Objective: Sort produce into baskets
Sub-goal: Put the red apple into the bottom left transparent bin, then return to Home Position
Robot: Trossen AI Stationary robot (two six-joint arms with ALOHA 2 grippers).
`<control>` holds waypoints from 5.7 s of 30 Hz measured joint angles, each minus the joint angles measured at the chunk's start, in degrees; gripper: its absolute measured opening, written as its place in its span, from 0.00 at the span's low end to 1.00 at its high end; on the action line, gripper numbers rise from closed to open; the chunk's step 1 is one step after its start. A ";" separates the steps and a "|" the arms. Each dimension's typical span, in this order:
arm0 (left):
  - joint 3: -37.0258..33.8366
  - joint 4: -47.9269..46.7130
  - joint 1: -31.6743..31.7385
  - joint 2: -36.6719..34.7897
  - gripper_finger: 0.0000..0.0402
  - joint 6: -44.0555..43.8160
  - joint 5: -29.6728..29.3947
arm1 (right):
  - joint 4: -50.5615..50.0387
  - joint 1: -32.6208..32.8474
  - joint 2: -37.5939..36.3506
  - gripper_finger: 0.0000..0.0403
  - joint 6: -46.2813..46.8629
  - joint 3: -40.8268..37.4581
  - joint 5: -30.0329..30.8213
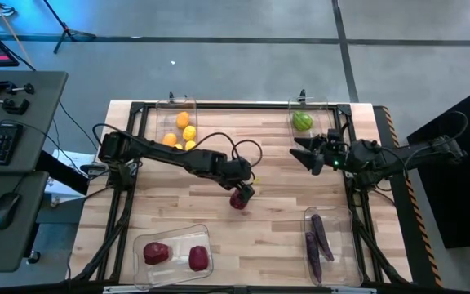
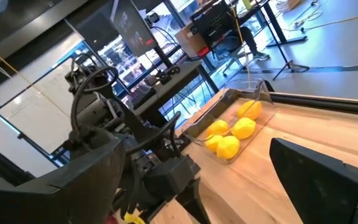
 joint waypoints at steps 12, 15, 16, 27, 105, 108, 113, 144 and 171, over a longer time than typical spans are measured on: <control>0.00 -1.48 -2.63 0.54 0.91 -9.51 -3.18 | -2.56 0.00 0.01 0.97 0.57 0.00 -0.09; 0.09 -3.22 -2.74 1.75 0.91 -11.13 -3.57 | -3.41 0.00 0.02 0.97 0.54 0.00 -0.10; 0.01 -3.56 -2.74 2.50 0.91 -11.17 -3.21 | -3.49 0.00 0.03 0.97 0.52 -0.02 -0.09; -0.01 -1.05 -3.53 8.91 0.91 -12.64 -1.27 | -4.53 0.00 0.03 0.97 0.52 -0.02 -0.11; -0.02 -27.12 -34.11 -24.56 0.98 -11.98 2.19 | -10.76 0.00 11.61 0.97 9.51 -0.07 -1.94; 0.04 -29.72 -29.91 -29.01 0.98 -6.93 0.82 | -10.09 -0.02 11.61 0.97 9.51 -0.07 -1.16; 0.04 -32.58 -20.72 -35.38 0.98 3.91 -5.79 | -2.24 -0.02 11.61 0.97 9.30 -0.07 -0.82; -59.04 31.64 -0.19 -89.33 0.08 28.60 -13.47 | 10.64 0.00 11.61 0.97 8.48 0.00 4.11; -81.31 45.46 4.12 -104.35 0.00 20.40 -8.02 | 5.55 0.01 11.61 0.97 17.37 0.00 2.44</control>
